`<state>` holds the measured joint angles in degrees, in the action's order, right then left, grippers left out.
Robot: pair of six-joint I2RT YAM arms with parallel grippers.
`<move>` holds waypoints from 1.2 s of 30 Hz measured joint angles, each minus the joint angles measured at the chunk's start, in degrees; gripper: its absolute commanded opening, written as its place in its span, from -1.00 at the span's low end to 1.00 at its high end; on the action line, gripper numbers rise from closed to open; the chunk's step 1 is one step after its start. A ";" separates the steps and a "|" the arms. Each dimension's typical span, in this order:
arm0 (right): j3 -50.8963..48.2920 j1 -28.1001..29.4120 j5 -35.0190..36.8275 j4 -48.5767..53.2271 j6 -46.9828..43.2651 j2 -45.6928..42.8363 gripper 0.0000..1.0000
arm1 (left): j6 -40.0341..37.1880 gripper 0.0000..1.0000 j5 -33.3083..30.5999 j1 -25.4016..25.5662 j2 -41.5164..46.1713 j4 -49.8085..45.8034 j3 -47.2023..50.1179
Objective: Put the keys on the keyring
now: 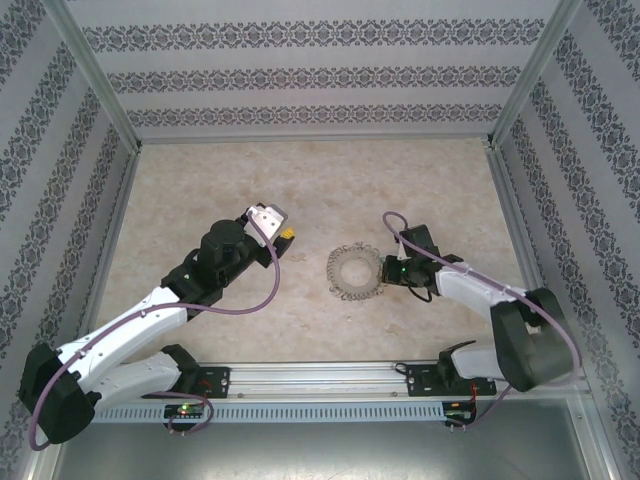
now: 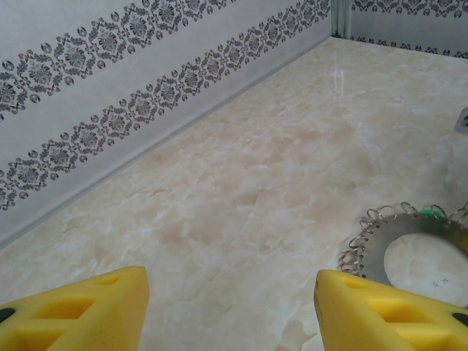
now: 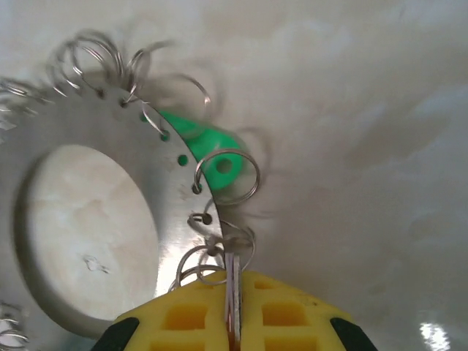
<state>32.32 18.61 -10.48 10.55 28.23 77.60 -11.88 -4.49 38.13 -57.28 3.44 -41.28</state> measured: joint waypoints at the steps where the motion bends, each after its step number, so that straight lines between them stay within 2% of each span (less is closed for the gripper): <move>1: 1.03 -0.09 -0.50 0.42 0.46 0.87 -0.75 | 0.00 0.25 0.00 0.00 0.00 0.00 0.00; 3: 2.25 0.02 -0.98 1.18 1.09 1.97 -0.50 | 0.00 0.27 -0.02 0.00 0.00 0.00 0.00; 6: 3.48 0.66 0.76 5.25 2.62 1.62 -0.40 | -0.02 0.28 -0.22 0.00 0.00 0.00 0.00; 9: 4.87 0.76 5.97 11.06 3.74 -2.12 -0.20 | -0.09 0.36 -1.42 0.00 0.09 0.00 0.02; 10: 5.29 0.72 8.28 12.79 4.04 -4.63 0.04 | -0.20 0.39 -2.27 -0.02 0.28 0.00 0.07; 13: 6.32 0.17 14.78 15.19 3.43 -12.35 0.36 | -0.33 0.47 -4.55 -1.05 1.31 0.04 0.72; 16: 7.06 -0.90 23.21 13.99 0.22 -20.11 0.88 | 0.44 0.67 -6.51 -5.29 2.19 0.02 1.64; 17: 7.06 -1.03 25.57 13.09 -1.22 -21.66 0.94 | 1.09 0.74 -6.82 -7.43 2.32 0.02 1.99; 19: 6.78 -2.10 31.10 9.18 -5.53 -24.26 0.96 | 3.32 0.99 -7.67 -13.05 2.62 0.00 3.17; 23: 4.44 -7.56 34.49 -1.38 -13.60 -23.04 0.96 | 8.94 0.99 -7.06 -24.79 2.64 -0.22 6.38; 27: 1.64 -12.68 33.07 -10.86 -18.53 -14.27 0.96 | 13.77 0.99 -5.62 -33.90 2.45 0.50 11.74; 31: -0.63 -14.29 28.87 -20.20 -22.16 -5.92 0.96 | 15.67 0.99 -5.42 -37.40 -1.49 2.84 14.86; 36: -4.94 -14.38 23.06 -36.89 -25.77 2.05 0.96 | 15.37 0.99 -1.99 -37.83 -11.52 11.43 15.30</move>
<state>27.38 4.23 12.58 -26.35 2.46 79.66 3.49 -6.48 0.30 -68.79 14.87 -25.98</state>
